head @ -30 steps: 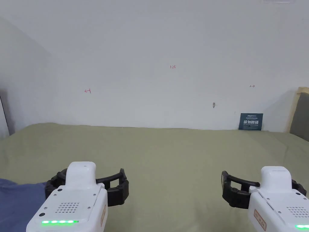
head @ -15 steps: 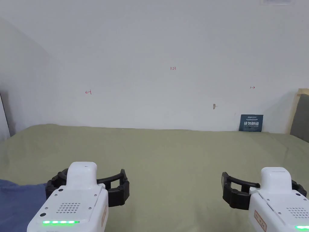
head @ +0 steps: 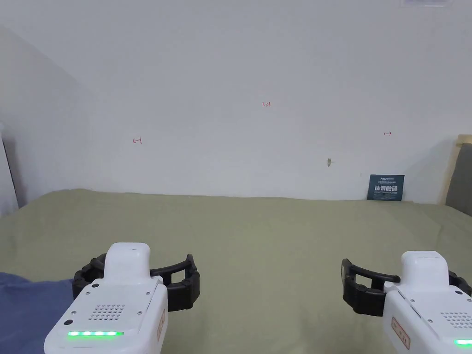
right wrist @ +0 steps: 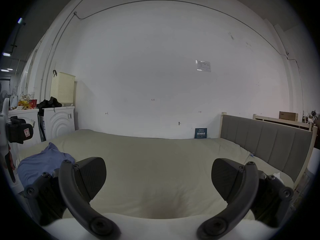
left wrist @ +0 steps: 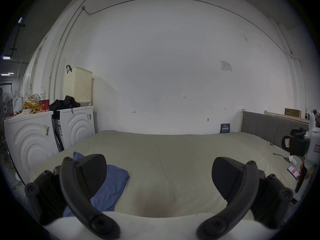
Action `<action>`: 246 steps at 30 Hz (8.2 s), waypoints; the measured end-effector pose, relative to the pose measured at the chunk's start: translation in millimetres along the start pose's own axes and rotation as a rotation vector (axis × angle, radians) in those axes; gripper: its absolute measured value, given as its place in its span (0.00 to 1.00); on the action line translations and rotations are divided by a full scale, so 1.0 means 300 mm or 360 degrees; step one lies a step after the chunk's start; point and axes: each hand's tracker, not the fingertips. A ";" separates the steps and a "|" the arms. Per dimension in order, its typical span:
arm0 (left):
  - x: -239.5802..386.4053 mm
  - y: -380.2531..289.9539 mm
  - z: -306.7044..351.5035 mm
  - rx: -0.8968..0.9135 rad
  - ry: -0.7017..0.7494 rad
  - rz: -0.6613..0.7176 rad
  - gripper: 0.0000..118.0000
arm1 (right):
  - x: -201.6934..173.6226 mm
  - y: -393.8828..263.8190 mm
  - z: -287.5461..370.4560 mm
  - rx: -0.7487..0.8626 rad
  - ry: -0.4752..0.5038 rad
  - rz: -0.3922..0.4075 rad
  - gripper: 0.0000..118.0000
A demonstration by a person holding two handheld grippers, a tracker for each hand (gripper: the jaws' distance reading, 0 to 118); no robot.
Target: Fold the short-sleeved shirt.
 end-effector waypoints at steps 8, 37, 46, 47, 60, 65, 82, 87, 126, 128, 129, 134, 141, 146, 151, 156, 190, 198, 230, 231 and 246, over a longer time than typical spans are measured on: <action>0.000 -0.007 0.001 -0.0004 0.0006 0.0001 1.00 | 0.003 -0.003 -0.001 -0.0002 -0.0005 -0.0004 1.00; -0.003 0.003 0.006 0.0017 0.0012 -0.0010 1.00 | 0.015 0.005 -0.004 -0.0003 -0.0030 -0.0040 1.00; -0.006 -0.001 0.005 0.0022 0.0022 -0.0015 1.00 | 0.015 0.006 -0.003 -0.0001 -0.0028 -0.0020 1.00; -0.007 -0.001 0.005 0.0027 0.0021 -0.0008 1.00 | 0.015 0.006 -0.002 0.0002 -0.0027 -0.0015 1.00; 0.001 -0.002 0.017 0.0080 0.0009 -0.0051 1.00 | 0.015 0.006 -0.007 -0.0006 -0.0034 0.0013 1.00; 0.011 -0.021 0.022 0.0022 -0.0026 -0.0088 0.89 | 0.016 -0.011 0.000 -0.0084 -0.0006 0.0027 0.72; -0.223 0.021 0.114 0.0037 0.0276 -0.0055 0.00 | -0.249 0.052 -0.074 -0.0159 0.0247 -0.0001 0.00; -0.426 0.016 0.269 -0.0028 0.0534 -0.0024 0.00 | -0.498 0.072 -0.126 -0.0158 0.0534 -0.0013 0.00; -1.045 -0.350 -0.955 -0.1824 -0.0016 0.0402 0.90 | -0.844 -0.278 -0.478 -0.0598 0.0811 0.0179 0.00; -1.048 -0.384 -0.951 -0.1872 -0.0015 0.0419 0.88 | -0.838 -0.291 -0.483 -0.0617 0.0807 0.0159 0.00; -1.047 -0.403 -0.945 -0.1907 -0.0048 0.0423 0.86 | -0.834 -0.299 -0.484 -0.0627 0.0801 0.0150 0.00; -1.002 -0.424 -0.918 -0.1867 0.0024 0.0159 0.00 | -0.807 -0.317 -0.471 -0.0652 0.0774 0.0146 0.00; -1.054 -0.246 -0.891 -0.1567 0.0016 0.0429 0.00 | -0.706 -0.291 -0.456 -0.0651 0.0694 0.0126 0.00; -1.067 -0.143 -0.839 -0.1367 -0.0079 0.0625 0.00 | -0.612 -0.257 -0.447 -0.0628 0.0582 0.0052 0.00; -0.988 -0.017 -0.820 -0.1290 -0.0169 0.0582 0.00 | -0.516 -0.229 -0.440 -0.0622 0.0493 0.0071 0.00; -0.781 0.133 -0.828 -0.1195 -0.0375 0.0501 0.00 | -0.384 -0.186 -0.431 -0.0618 0.0342 0.0042 0.00; 1.041 -0.355 -0.598 -0.1814 -0.1990 -0.0179 0.00 | 0.569 -0.188 -0.097 -0.0700 -0.0614 -0.0122 0.00; 0.689 -0.225 -0.593 -0.1620 -0.1579 -0.0072 0.85 | 0.476 -0.175 -0.148 -0.0688 -0.0397 -0.0191 0.02; 0.030 -0.229 -1.103 -0.1475 -0.0447 -0.0061 0.28 | 0.237 -0.195 -0.228 -0.0859 -0.0069 -0.0055 0.02; 0.045 -0.244 -1.152 -0.1521 -0.0453 -0.0083 0.72 | 0.244 -0.197 -0.226 -0.0861 -0.0072 -0.0050 0.02; 0.086 -0.413 -1.204 -0.1704 -0.0471 -0.0042 0.02 | 0.345 -0.282 -0.233 -0.1107 0.0066 -0.0295 0.91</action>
